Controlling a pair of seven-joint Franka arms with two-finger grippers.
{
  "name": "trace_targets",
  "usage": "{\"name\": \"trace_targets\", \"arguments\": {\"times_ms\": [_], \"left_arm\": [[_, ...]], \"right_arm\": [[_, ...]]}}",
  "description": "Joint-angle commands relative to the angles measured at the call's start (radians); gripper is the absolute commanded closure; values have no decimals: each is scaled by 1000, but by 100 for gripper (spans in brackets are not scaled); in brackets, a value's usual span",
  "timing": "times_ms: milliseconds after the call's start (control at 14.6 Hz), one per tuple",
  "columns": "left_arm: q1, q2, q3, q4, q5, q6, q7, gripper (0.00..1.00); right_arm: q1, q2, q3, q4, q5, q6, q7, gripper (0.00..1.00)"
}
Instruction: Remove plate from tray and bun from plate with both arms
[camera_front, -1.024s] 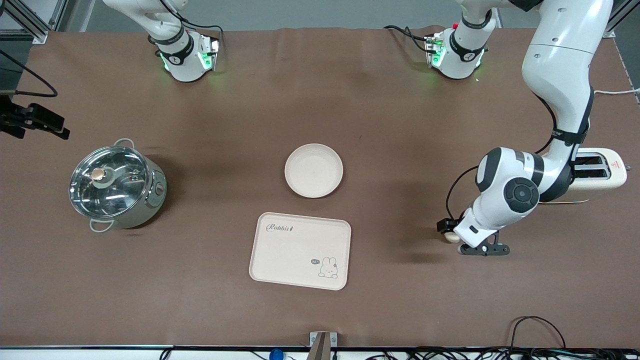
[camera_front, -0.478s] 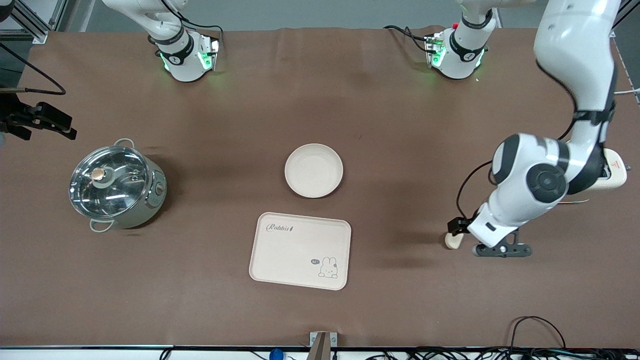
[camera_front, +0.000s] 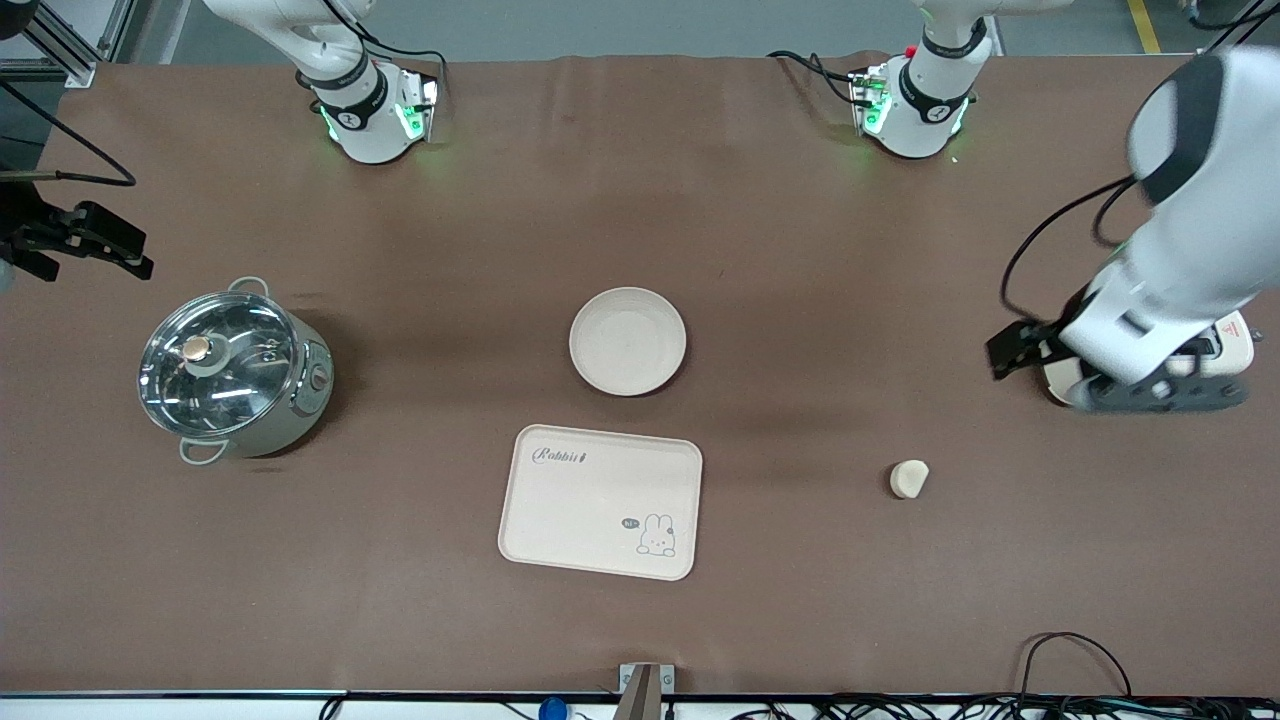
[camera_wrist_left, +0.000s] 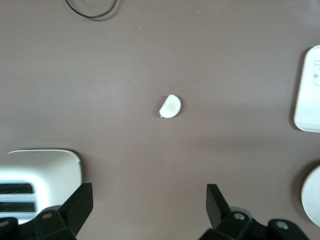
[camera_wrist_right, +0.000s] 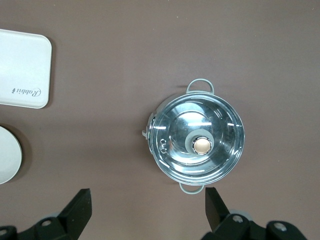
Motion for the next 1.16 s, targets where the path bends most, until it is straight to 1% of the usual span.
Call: {"name": "trace_targets", "arguments": {"times_ms": [0,137,273,410,546,683,819,956,1092], "left_arm": [[-27,-135,68,-46,-34,-92,71,0],[-24,-219,73,-107,-28,-98,68,0],[-38,-259,74,-181,-18,-42,67,0],[-47,-267,73,-196,-20,-16,50,0],[-65,-322,82,-293,-21,46,39,0],[-58,-303,80,-275,-23,44,59,0],[-53,-266,80,-215,-30,34,56,0],[-61,-229,80,-132,-31,-38,48,0],[-64,-207,80,-89,-27,-110,42,0]], "right_arm": [[4,-9,-2,4,-19,-3,-8,0],[5,-9,-2,4,-17,-4,-8,0],[5,-9,-2,4,-17,-4,-8,0],[4,-9,-2,4,-19,-3,-8,0],[4,-9,-2,4,-17,-3,-8,0],[4,-9,-2,5,-17,-3,-8,0],[4,-9,-2,5,-17,-1,-8,0],[4,-9,-2,4,-17,-3,-8,0],[2,-9,-2,4,-17,-3,-8,0]]}}
